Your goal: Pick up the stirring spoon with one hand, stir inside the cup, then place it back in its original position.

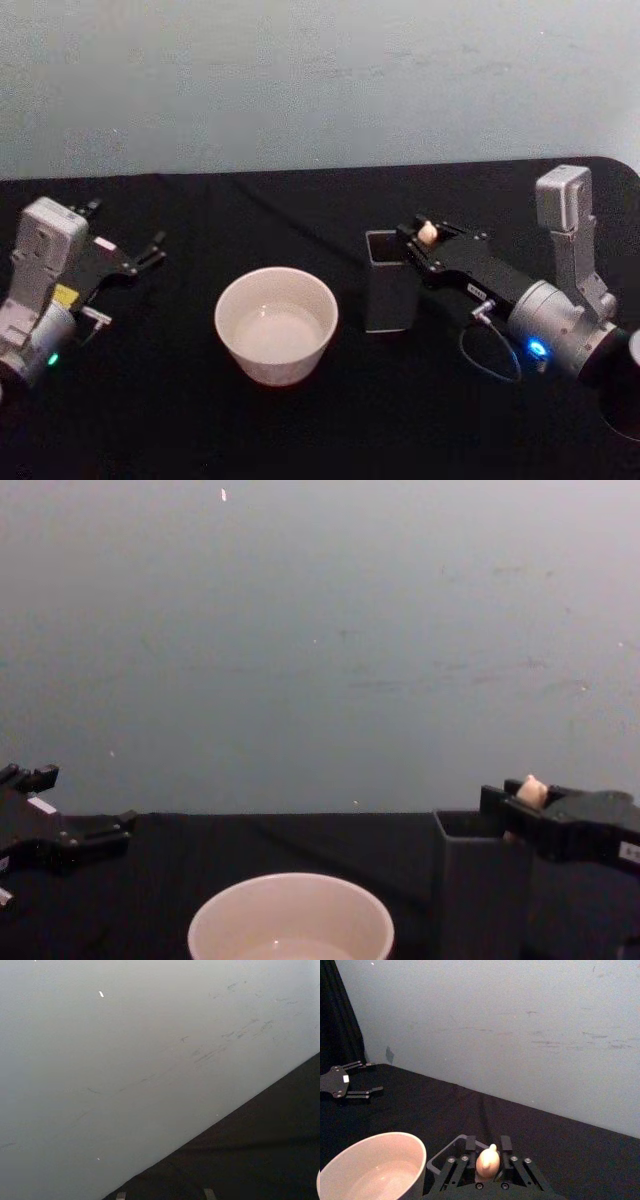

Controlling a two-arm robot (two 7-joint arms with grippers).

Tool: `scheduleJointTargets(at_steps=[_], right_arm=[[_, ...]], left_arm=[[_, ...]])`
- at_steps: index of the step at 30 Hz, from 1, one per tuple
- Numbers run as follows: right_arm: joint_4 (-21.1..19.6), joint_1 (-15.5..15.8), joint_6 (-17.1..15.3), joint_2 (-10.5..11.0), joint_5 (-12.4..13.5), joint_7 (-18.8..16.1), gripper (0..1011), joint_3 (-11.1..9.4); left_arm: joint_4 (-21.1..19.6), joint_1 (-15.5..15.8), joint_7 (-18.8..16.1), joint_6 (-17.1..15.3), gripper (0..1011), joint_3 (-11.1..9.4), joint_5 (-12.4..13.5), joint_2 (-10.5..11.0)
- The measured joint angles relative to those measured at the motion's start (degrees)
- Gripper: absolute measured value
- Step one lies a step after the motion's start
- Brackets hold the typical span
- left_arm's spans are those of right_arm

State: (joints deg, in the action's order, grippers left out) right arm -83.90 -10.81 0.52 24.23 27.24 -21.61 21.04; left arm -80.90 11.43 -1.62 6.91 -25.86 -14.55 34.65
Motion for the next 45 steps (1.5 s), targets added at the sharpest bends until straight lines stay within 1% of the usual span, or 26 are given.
scheduleJointTargets(at_steps=[3, 4, 16, 21, 27, 33, 38, 41, 45], right_arm=[[0.00, 0.00, 0.01, 0.00, 0.00, 0.00, 246, 0.00], [0.00, 0.00, 0.02, 0.00, 0.01, 0.00, 213, 0.00], [0.00, 0.00, 0.03, 0.00, 0.01, 0.00, 213, -0.02], [-0.85, 0.14, 0.06, -0.37, 0.11, -0.64, 213, -1.05], [-2.90, 0.22, -0.20, -0.13, 0.50, -1.46, 213, -2.16], [-5.25, 0.20, -0.67, 0.77, 1.81, -2.62, 213, -3.51], [-7.13, 0.01, -0.87, 1.58, 3.68, -3.71, 213, -4.54], [-7.70, -0.17, -0.71, 1.87, 4.32, -4.04, 213, -4.88], [-8.68, -0.62, 0.27, 2.35, 5.43, -4.66, 213, -5.41]], left_arm=[[0.00, 0.00, 0.00, 0.00, 1001, 0.00, 0.00, 0.00], [0.00, 0.00, 0.00, 0.00, 1001, 0.00, 0.00, 0.00], [0.00, 0.00, 0.00, 0.00, 1001, 0.00, 0.00, 0.00], [0.00, 0.00, 0.00, 0.00, 1001, 0.00, 0.00, 0.00], [0.00, 0.00, 0.00, 0.00, 1001, 0.00, 0.01, 0.00], [0.00, 0.00, 0.00, 0.00, 1001, 0.00, 0.00, 0.00], [0.00, 0.00, 0.00, 0.00, 1002, 0.00, 0.00, 0.00], [0.00, 0.00, 0.00, 0.00, 1001, 0.00, 0.00, 0.00], [0.00, 0.00, 0.00, 0.00, 1001, 0.00, 0.00, 0.00]])
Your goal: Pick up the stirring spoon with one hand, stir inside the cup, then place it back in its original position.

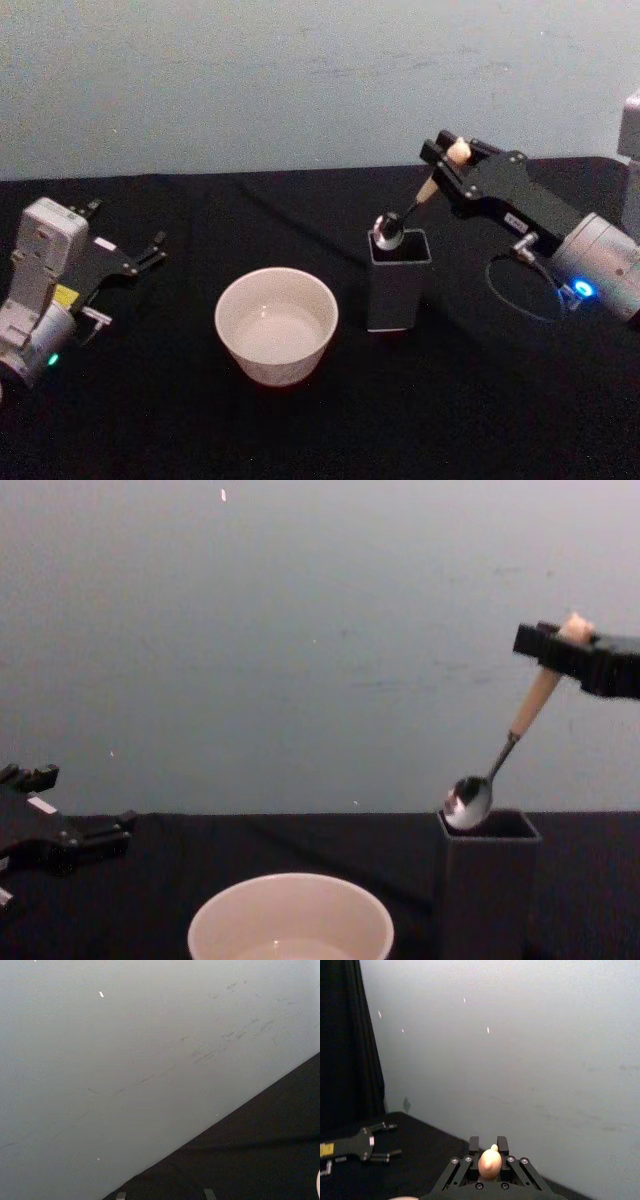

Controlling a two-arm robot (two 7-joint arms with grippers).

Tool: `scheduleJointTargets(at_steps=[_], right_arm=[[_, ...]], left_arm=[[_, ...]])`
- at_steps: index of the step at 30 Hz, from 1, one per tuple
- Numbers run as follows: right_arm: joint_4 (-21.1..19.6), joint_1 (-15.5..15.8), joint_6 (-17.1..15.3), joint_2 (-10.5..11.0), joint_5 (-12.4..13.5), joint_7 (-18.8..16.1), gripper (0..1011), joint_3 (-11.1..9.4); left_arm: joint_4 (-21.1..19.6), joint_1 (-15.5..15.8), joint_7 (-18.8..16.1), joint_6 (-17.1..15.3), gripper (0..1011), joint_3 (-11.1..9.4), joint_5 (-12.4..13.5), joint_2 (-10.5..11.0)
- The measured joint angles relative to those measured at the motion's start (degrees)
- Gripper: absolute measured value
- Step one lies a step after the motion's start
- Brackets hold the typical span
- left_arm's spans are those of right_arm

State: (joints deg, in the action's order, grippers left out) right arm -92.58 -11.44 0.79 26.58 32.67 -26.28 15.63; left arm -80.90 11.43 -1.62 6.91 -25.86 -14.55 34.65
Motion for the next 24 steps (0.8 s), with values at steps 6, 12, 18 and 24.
scheduleJointTargets(at_steps=[6, 12, 18, 24], right_arm=[[-0.60, -0.95, 1.20, 0.45, 1.01, -0.84, 213, -0.28], [-0.37, -2.21, 1.77, 0.71, 1.47, -1.82, 213, 0.28], [1.83, -5.12, 2.40, 0.45, 1.54, -4.30, 213, 2.42], [4.71, -8.84, 3.75, -0.57, 1.45, -8.17, 213, 6.16]], left_arm=[[0.00, 0.00, 0.00, 0.00, 1001, 0.00, 0.00, 0.00], [0.00, 0.00, 0.00, 0.00, 1001, 0.00, 0.00, 0.00], [0.00, 0.00, 0.00, 0.00, 1001, 0.00, 0.00, 0.00], [0.00, 0.00, 0.00, 0.00, 1001, 0.00, 0.00, 0.00]])
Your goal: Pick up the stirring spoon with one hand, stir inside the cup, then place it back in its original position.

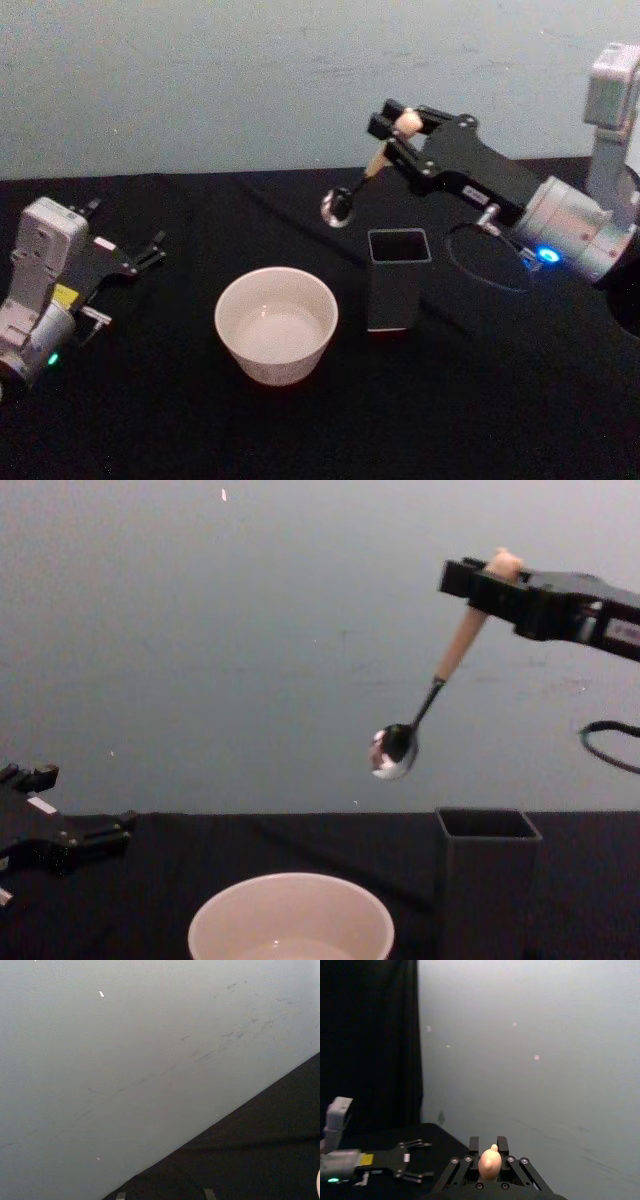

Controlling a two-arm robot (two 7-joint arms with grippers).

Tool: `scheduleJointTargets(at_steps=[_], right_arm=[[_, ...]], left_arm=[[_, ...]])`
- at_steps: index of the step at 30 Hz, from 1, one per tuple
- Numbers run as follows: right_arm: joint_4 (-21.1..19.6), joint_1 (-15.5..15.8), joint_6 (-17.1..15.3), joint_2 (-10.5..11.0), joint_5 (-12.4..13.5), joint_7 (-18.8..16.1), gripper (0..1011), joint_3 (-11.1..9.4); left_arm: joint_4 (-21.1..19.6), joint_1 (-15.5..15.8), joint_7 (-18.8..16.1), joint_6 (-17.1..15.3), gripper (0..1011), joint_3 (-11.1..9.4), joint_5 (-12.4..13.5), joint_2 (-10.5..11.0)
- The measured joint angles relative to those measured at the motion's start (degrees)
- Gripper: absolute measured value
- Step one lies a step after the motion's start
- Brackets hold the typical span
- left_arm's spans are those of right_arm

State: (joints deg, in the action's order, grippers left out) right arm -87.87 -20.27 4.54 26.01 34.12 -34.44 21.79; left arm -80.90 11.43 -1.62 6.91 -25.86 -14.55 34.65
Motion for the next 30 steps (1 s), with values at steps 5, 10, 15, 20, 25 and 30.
scheduleJointTargets(at_steps=[5, 10, 15, 20, 25, 30], right_arm=[[2.02, -1.94, 0.54, -0.67, -0.83, -1.95, 213, 2.67], [4.18, -3.49, 1.18, -1.22, -2.02, -4.07, 213, 5.77], [6.13, -4.65, 2.06, -1.53, -3.61, -5.66, 213, 8.19], [8.78, -5.91, 3.71, -2.13, -6.53, -6.64, 213, 10.79], [10.91, -6.85, 4.91, -2.86, -9.29, -6.64, 213, 12.45], [13.15, -7.78, 5.36, -3.68, -11.26, -6.68, 213, 13.65]], left_arm=[[0.00, 0.00, 0.00, 0.00, 1001, 0.00, 0.00, 0.00], [0.00, 0.00, 0.00, 0.00, 1002, 0.00, 0.00, 0.00], [0.00, 0.00, 0.00, 0.00, 1001, 0.00, 0.00, 0.00], [0.00, 0.00, 0.00, 0.00, 1001, 0.00, 0.00, 0.00], [0.00, 0.00, 0.00, 0.00, 1001, 0.00, 0.00, 0.00], [0.00, 0.00, 0.00, 0.00, 1001, 0.00, 0.00, 0.00]])
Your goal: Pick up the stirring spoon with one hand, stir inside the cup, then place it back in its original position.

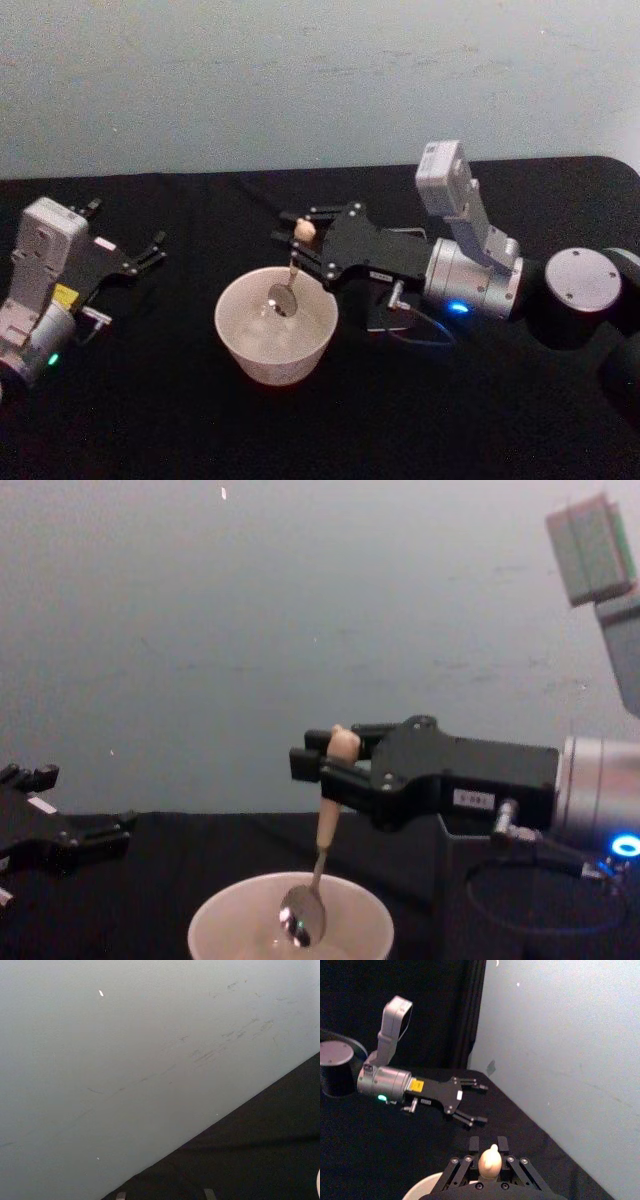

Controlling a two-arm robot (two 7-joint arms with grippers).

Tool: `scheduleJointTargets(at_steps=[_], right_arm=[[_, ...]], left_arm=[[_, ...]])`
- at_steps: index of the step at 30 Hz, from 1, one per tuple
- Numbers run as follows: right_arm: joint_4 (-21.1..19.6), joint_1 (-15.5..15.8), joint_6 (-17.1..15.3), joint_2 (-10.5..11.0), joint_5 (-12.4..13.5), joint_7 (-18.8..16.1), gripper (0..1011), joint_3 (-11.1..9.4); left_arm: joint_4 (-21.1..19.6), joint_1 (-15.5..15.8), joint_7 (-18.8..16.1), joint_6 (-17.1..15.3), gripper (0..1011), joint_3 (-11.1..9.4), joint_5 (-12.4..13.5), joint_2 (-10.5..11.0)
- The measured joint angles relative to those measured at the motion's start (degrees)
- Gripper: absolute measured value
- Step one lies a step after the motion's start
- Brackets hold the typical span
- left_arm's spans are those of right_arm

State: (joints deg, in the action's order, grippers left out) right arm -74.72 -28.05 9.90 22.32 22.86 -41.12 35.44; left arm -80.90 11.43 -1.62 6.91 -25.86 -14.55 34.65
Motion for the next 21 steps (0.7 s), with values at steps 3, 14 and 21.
scheduleJointTargets(at_steps=[3, 14, 21], right_arm=[[1.45, -0.52, 0.18, -0.63, -0.94, -0.15, 213, 0.57], [6.15, -2.32, 1.56, -3.48, -3.45, -0.30, 213, 1.78], [8.44, -3.10, 1.95, -4.98, -4.34, -0.30, 213, 2.15]], left_arm=[[0.00, 0.00, 0.00, 0.00, 1002, 0.00, 0.00, 0.00], [0.00, 0.00, 0.00, 0.00, 1001, 0.00, 0.00, 0.00], [0.00, 0.00, 0.00, 0.00, 1001, 0.00, 0.00, 0.00]])
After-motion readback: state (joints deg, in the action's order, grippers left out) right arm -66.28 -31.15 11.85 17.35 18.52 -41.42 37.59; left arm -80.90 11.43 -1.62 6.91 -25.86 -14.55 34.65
